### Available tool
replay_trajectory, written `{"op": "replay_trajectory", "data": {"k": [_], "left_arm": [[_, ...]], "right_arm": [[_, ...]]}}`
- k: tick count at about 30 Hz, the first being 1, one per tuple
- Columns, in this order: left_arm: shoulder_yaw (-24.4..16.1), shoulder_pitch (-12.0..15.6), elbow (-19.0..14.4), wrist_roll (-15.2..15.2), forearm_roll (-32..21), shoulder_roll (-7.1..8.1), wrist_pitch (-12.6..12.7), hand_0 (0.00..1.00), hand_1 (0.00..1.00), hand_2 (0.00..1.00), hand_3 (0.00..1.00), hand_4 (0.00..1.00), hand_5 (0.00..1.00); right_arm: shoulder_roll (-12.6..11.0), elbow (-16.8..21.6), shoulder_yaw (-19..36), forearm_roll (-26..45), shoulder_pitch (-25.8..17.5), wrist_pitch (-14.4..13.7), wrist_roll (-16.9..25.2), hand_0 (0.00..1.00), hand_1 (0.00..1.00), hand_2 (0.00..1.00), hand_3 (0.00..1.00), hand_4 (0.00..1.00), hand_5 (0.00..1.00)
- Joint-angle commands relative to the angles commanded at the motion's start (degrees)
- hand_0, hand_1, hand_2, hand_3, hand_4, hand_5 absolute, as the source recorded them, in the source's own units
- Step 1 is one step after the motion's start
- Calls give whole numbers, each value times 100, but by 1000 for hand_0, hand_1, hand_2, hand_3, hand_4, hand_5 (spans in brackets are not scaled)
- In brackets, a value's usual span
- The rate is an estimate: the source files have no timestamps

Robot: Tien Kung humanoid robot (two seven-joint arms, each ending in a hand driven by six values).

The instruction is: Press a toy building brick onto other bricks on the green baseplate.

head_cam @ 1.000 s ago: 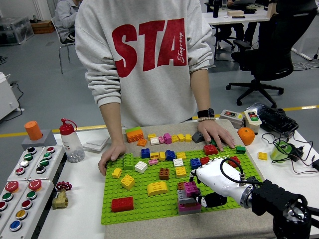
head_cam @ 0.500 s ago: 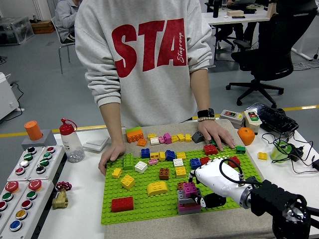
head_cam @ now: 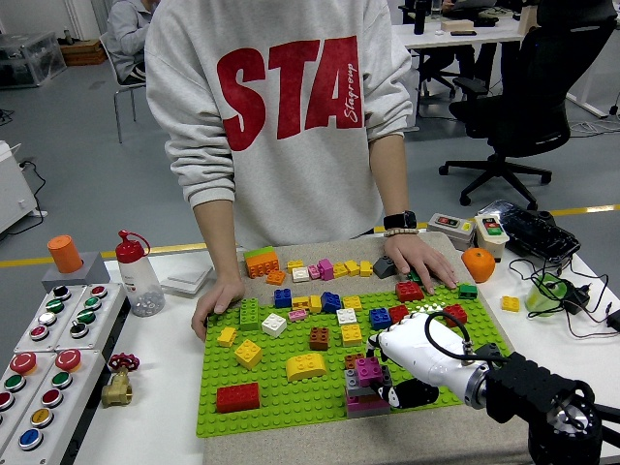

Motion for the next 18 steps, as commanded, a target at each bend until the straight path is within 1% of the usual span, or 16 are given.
{"op": "replay_trajectory", "data": {"k": [2, 3, 8, 9, 18], "left_arm": [[-2, 2, -1, 2, 4, 0, 0, 631, 595, 603, 396, 299, 937], [-2, 2, -1, 3, 6, -1, 0, 633, 595, 603, 395, 299, 936], [-7, 9, -5, 13, 21, -1, -1, 633, 595, 603, 395, 299, 936], [-9, 11, -6, 15, 26, -2, -1, 632, 595, 604, 395, 299, 938], [-24, 30, -10, 28, 53, -4, -2, 632, 595, 604, 395, 299, 938]], "right_arm": [[1, -2, -4, -2, -1, 0, 2, 657, 583, 588, 615, 571, 395], [1, -2, -6, -2, -1, -1, 4, 658, 596, 619, 653, 573, 395], [4, -9, -8, -3, -2, 17, 22, 658, 596, 619, 653, 573, 395], [6, -12, -11, -4, -2, 21, 25, 658, 611, 637, 687, 574, 393], [20, -29, -40, -8, 4, 41, 37, 658, 612, 640, 689, 574, 395]]}}
